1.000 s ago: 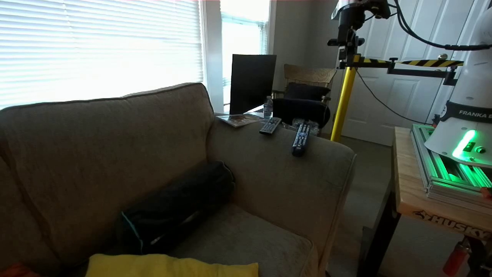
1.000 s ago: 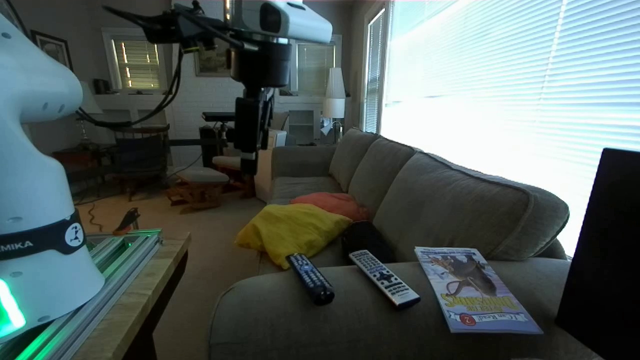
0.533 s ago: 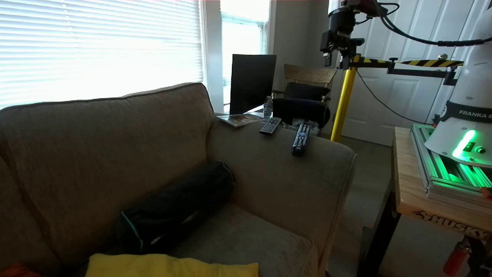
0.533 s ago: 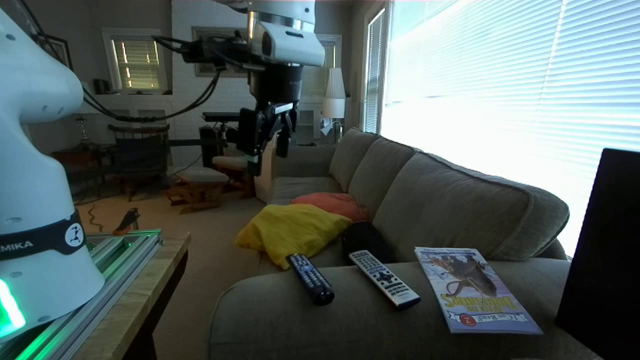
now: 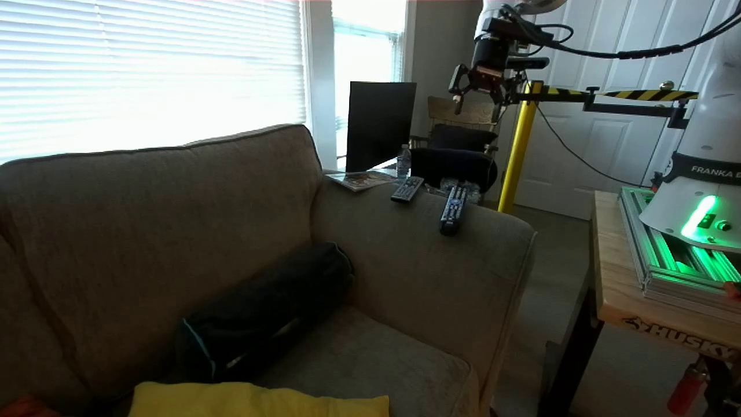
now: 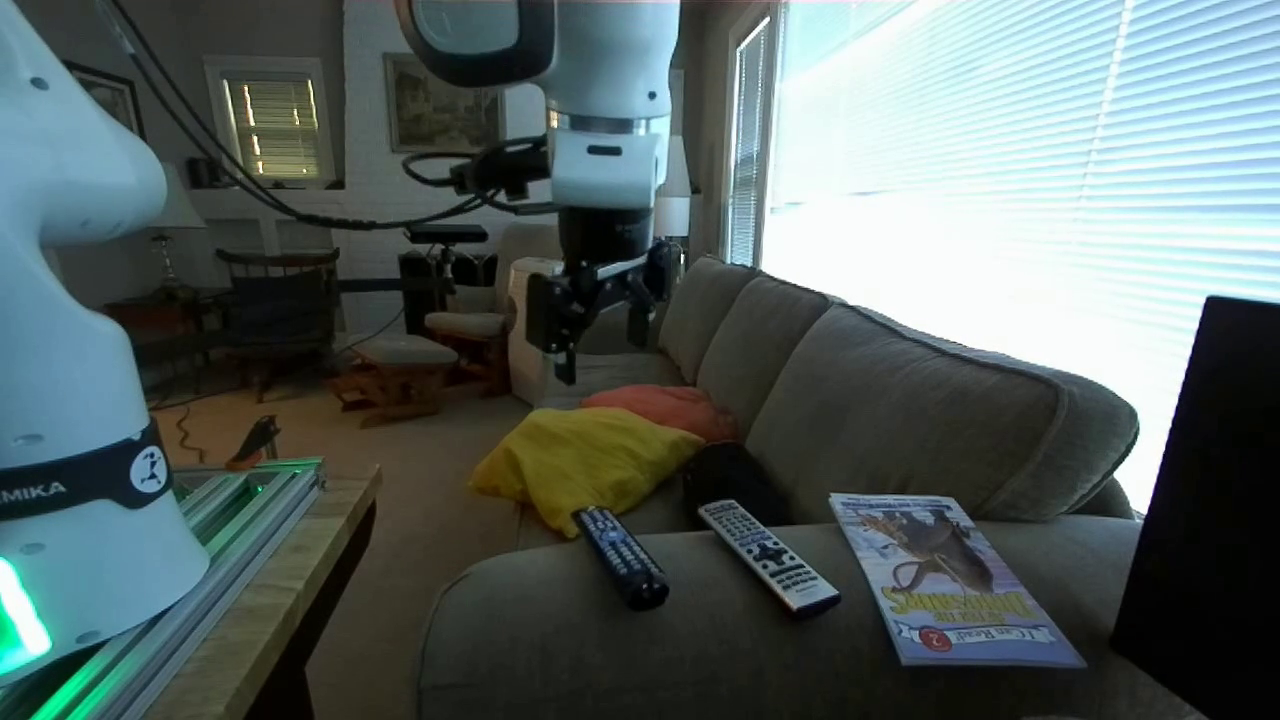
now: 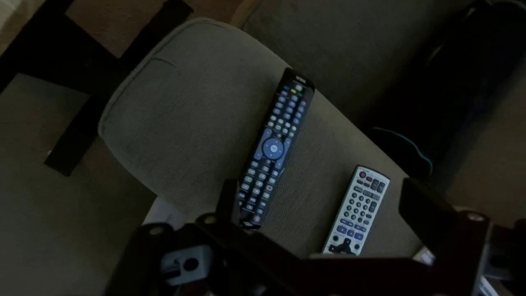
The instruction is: Remove the black remote control from the right armrest of the couch and put it on the table.
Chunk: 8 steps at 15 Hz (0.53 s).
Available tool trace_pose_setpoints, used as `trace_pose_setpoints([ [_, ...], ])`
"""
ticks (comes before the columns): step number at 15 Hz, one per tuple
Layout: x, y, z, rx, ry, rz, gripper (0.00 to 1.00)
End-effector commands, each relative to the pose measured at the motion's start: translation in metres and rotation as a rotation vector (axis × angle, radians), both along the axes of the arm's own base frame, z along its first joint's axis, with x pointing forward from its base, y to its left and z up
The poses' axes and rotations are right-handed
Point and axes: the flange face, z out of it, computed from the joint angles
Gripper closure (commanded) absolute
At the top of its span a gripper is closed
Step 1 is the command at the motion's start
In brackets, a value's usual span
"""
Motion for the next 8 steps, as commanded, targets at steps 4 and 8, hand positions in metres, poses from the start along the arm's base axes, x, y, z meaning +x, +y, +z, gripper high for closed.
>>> trace_pose_setpoints([
  [4, 0.042, -0.001, -0.075, -0.018, -0.067, -0.363, 0.0],
  [8, 0.054, 0.004, -0.118, -0.086, -0.092, -0.563, 0.0],
])
